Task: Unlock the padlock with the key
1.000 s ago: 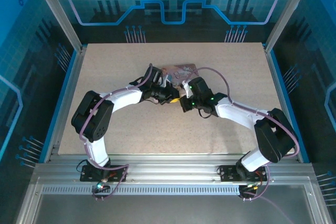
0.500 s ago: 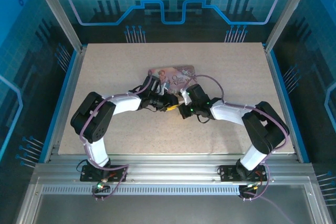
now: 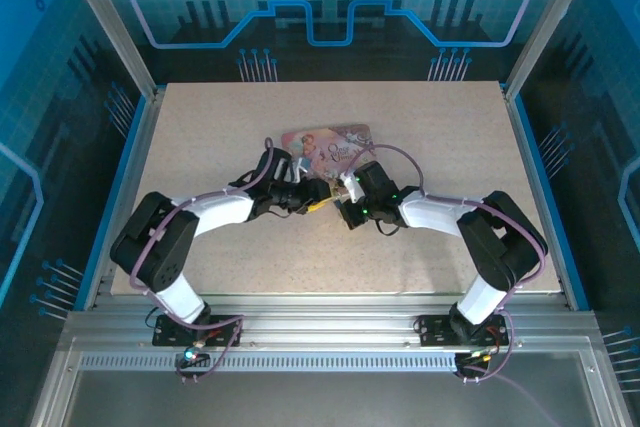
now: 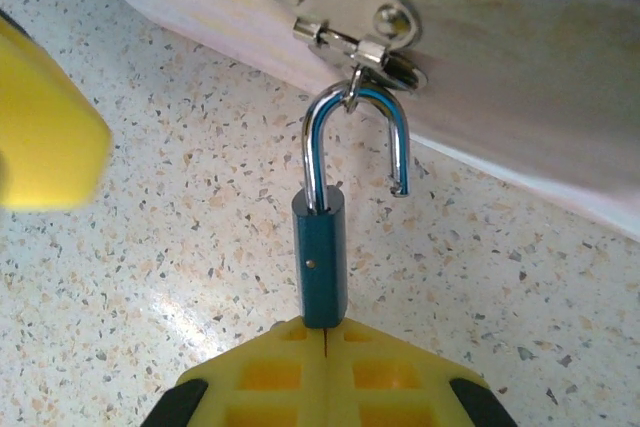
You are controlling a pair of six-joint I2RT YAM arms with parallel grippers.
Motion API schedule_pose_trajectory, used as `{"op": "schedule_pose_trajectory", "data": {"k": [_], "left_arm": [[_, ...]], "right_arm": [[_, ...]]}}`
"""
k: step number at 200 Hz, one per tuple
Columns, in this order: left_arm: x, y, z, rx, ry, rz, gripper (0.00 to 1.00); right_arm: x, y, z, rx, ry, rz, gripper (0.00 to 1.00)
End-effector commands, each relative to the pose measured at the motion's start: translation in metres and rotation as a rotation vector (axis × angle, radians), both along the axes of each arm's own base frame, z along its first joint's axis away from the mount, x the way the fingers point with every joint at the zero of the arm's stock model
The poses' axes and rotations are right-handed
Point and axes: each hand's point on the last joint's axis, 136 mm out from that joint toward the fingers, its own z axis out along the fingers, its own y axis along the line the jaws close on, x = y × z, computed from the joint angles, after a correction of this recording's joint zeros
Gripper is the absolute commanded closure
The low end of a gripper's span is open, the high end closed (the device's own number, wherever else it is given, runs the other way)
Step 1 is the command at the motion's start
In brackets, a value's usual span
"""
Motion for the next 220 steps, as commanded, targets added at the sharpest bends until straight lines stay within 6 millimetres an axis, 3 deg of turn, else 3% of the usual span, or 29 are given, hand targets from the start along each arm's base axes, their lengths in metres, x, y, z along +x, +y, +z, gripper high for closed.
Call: {"op": "schedule_pose_trajectory", "data": {"k": [1,23,34,172,220], "left_arm": [[0.004,0.022,0.001,0.071,-0.047,0.042,0.56],[0.008,0.03,0.005,0.091,-0.07,0.058,0.55],[0.011,0.033,0.005,0.107,-0.084,0.064,0.55],[0.048,0.069,0.009,0.218,-0.213,0.158,0.53],[0.036,0.073,0.006,0.203,-0.202,0.162,0.49]], "right_arm": [[-0.005,-0.009,-0.003,-0.073,0.008,0.03,1.0],[-0.007,-0.014,-0.006,-0.117,-0.001,0.055,1.0],[0.0,-0.009,0.004,-0.113,-0.028,0.068,1.0],[-0.001,0.006,0.008,-0.253,-0.113,0.226,1.0],[0.001,0.011,0.01,-0.285,-0.127,0.271,1.0]]}}
